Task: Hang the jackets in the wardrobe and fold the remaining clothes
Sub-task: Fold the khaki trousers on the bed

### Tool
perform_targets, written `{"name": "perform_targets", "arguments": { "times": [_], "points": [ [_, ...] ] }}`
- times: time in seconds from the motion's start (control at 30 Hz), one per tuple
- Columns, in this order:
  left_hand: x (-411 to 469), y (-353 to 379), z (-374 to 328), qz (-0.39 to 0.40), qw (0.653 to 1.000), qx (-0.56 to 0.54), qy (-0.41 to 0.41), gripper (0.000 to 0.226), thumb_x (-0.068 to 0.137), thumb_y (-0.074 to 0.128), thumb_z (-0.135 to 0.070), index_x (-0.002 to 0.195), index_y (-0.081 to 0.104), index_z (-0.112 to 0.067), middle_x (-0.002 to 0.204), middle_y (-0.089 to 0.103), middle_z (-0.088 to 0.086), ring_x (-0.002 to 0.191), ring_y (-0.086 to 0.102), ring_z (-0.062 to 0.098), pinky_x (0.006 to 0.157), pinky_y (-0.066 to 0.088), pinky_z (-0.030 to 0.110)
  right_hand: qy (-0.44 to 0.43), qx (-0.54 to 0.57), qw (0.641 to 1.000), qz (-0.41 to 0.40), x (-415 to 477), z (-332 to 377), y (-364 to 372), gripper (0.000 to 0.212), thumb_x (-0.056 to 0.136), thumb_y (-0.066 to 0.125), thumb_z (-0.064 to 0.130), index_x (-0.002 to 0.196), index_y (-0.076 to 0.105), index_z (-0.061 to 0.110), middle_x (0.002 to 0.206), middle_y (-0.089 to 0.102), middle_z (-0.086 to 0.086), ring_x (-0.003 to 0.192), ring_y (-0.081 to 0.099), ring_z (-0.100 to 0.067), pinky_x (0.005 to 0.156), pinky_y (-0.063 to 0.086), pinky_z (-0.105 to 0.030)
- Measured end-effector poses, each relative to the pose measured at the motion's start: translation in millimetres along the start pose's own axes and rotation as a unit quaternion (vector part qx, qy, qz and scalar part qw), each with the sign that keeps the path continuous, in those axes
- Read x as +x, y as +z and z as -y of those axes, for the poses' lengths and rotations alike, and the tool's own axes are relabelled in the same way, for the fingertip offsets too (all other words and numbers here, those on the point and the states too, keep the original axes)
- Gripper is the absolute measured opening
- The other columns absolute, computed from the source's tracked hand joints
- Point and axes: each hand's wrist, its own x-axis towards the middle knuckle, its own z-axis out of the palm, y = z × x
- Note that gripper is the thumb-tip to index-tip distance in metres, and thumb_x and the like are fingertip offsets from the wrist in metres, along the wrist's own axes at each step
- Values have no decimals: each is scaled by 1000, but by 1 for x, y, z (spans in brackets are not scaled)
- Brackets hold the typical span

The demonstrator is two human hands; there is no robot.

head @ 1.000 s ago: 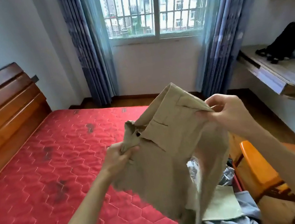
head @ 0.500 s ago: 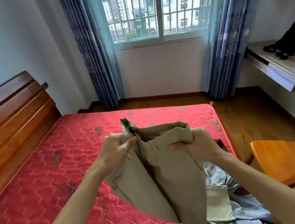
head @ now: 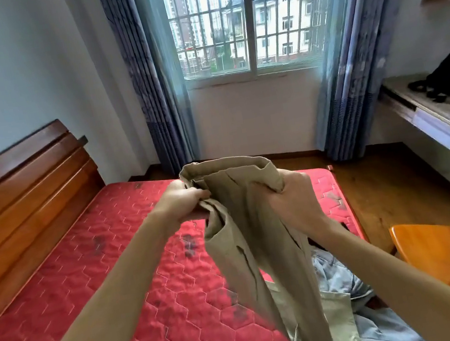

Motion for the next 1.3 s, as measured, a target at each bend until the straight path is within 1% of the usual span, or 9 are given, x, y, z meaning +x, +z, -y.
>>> {"name": "perform_targets", "arguments": {
  "times": [0.23, 0.43, 0.6, 0.77, 0.9, 1.03, 1.17, 1.23, 1.3],
  "points": [
    [-17, 17, -57, -14, 972, -231, 47, 13, 95, 50, 11, 89, 61, 5, 63, 71, 11, 54, 72, 17, 48, 57, 25, -42, 133, 990, 11, 7, 38, -15, 23, 88, 64, 20, 78, 69, 0, 82, 58, -17, 70, 55, -35, 60, 48, -52],
    [-34, 8, -108, -4, 928, -365, 79, 25, 94, 47, 12, 116, 59, 13, 81, 71, 20, 59, 74, 22, 50, 58, 26, -84, 171, 981, 32, 28, 74, -52, 20, 100, 55, 25, 105, 71, 14, 107, 63, -10, 96, 64, -25, 85, 52, -55],
    [-48, 0, -147, -10, 918, -380, 116, 30, 93, 51, 11, 122, 59, 14, 76, 75, 17, 63, 75, 23, 51, 58, 25, -104, 153, 981, 67, 26, 115, -72, 53, 89, 47, 72, 103, 62, 23, 99, 61, -3, 91, 61, -21, 79, 54, -45],
    [-69, 2, -179, -26, 913, -379, 151, 22, 94, 51, 10, 114, 61, 14, 91, 73, 24, 70, 76, 28, 58, 61, 28, -95, 85, 990, -66, 39, 149, -81, 35, 81, 79, 34, 107, 61, 17, 85, 66, 7, 77, 64, -10, 68, 57, -34],
    [-87, -6, -188, -17, 925, -330, 188, 21, 101, 52, -5, 115, 58, 10, 98, 74, 26, 80, 77, 30, 65, 63, 30, -67, 127, 983, -118, 61, 149, -92, 10, 82, 65, 7, 92, 65, 7, 77, 62, -2, 70, 53, -12, 62, 47, -34],
    [-95, -26, -167, -150, 945, -134, 257, 27, 102, 51, -40, 104, 64, -16, 91, 77, 12, 77, 76, 28, 67, 63, 41, -22, 183, 974, -130, 75, 147, -105, 18, 89, 59, 0, 90, 71, 15, 88, 69, -10, 84, 65, -27, 76, 58, -45],
    [-87, -34, -116, -343, 837, 34, 424, 21, 99, 54, -43, 99, 69, -27, 98, 69, -1, 83, 67, 0, 73, 60, 22, -15, 252, 959, -130, 78, 152, -118, 10, 93, 69, 16, 85, 70, 22, 83, 68, 3, 77, 64, -6, 73, 58, -26],
    [-85, -24, -96, -353, 807, 56, 469, 24, 96, 63, -38, 114, 61, -23, 109, 59, -3, 91, 60, -7, 74, 51, 8, -28, 254, 960, -110, 74, 154, -121, 6, 92, 70, 17, 87, 71, 20, 83, 69, 3, 77, 65, -3, 76, 58, -25],
    [-84, -12, -84, -339, 800, 72, 489, 42, 90, 71, -40, 121, 46, -28, 118, 54, 0, 101, 58, 2, 81, 50, 13, -39, 245, 964, -96, 69, 154, -124, 4, 92, 70, 18, 90, 72, 14, 86, 70, -3, 79, 65, -7, 78, 58, -30]
  ]
}}
